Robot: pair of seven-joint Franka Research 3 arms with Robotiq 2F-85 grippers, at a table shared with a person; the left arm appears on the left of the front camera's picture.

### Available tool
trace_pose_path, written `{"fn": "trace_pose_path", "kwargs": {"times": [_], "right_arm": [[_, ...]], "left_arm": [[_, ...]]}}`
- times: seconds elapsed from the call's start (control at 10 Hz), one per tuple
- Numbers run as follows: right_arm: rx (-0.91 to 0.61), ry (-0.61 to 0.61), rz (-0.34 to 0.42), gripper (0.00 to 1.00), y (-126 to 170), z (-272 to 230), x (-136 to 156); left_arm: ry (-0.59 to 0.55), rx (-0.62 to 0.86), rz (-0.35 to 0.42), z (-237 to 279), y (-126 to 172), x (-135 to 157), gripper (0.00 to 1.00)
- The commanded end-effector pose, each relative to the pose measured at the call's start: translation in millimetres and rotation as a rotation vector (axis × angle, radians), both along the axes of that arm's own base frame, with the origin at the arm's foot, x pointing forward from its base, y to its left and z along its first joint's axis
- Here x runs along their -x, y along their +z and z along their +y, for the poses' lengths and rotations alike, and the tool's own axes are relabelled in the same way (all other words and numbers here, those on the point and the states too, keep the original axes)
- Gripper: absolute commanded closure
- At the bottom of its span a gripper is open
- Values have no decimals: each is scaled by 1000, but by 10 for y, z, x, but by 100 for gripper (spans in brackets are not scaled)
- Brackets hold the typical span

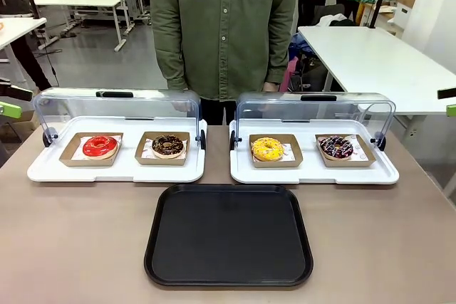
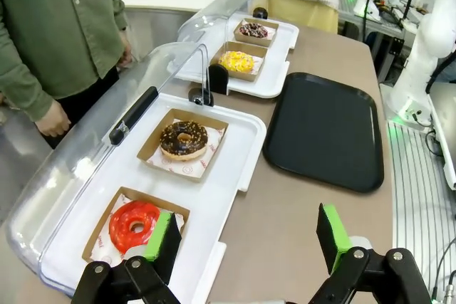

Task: Move the second donut from the left to the tray.
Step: Pick up the Paper togo box containing the Donut indicated by the person and place it on the Handle tray.

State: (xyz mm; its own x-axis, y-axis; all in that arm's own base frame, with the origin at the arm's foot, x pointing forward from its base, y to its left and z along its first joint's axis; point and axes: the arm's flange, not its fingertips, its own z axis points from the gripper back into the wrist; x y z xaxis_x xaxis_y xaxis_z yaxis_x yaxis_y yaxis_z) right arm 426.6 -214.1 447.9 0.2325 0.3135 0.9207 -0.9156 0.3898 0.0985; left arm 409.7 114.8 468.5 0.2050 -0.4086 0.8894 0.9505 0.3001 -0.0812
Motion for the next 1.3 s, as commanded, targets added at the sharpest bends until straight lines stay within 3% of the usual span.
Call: {"fn": "trace_pose_path", "kwargs": {"times": [0.0, 1.2], "right_arm": [[-8, 4, -20, 0, 44, -17, -14], [-8, 4, -20, 0, 44, -17, -14]], "left_arm": [[-13, 11, -6, 9, 16, 16, 0], [-13, 11, -6, 9, 16, 16, 0]]}}
